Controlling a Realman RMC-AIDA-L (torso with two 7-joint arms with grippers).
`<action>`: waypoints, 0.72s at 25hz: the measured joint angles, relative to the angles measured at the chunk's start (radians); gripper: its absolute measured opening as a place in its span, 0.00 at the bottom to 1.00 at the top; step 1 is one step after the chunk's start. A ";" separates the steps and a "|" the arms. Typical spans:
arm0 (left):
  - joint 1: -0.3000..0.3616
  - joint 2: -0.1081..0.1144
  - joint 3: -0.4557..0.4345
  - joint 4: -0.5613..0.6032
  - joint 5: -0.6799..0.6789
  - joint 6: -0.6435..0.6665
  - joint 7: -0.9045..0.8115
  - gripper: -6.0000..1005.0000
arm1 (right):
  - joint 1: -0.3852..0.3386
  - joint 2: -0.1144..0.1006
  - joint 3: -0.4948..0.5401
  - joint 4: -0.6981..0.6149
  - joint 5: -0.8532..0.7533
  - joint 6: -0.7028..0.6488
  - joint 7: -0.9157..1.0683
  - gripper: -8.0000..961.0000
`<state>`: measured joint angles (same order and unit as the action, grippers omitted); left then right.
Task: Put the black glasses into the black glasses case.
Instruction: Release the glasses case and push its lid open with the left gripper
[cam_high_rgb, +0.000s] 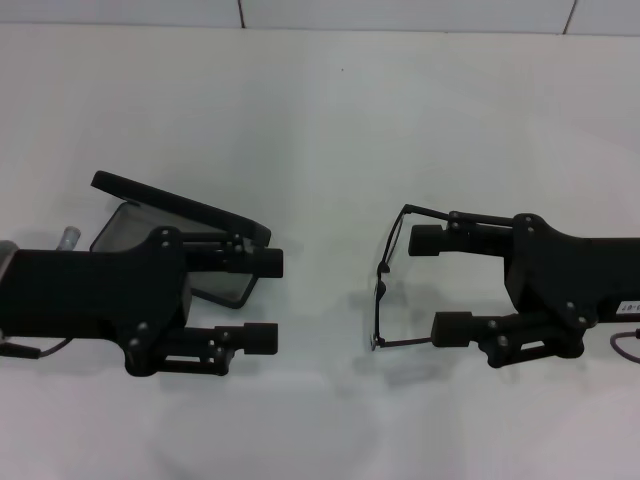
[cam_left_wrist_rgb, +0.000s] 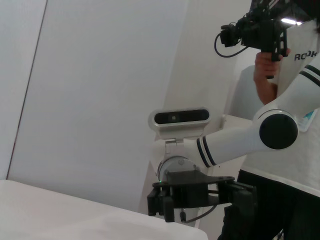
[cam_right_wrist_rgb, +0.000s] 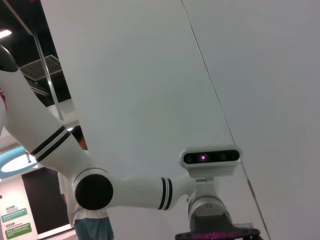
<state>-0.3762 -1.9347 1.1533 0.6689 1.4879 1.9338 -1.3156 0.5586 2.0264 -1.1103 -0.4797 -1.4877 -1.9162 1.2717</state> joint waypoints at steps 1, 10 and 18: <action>0.001 0.000 -0.001 0.000 0.000 0.000 0.000 0.69 | 0.000 0.000 0.001 0.000 0.000 0.000 0.000 0.89; 0.004 0.000 -0.015 0.011 0.002 -0.001 -0.001 0.70 | -0.008 -0.002 0.003 -0.001 0.001 0.000 0.000 0.89; 0.003 -0.008 -0.071 0.020 0.002 -0.002 -0.003 0.69 | -0.017 -0.005 0.011 -0.001 0.002 0.003 -0.004 0.89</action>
<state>-0.3732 -1.9424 1.0825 0.6890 1.4901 1.9316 -1.3182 0.5416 2.0218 -1.0996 -0.4802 -1.4859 -1.9132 1.2673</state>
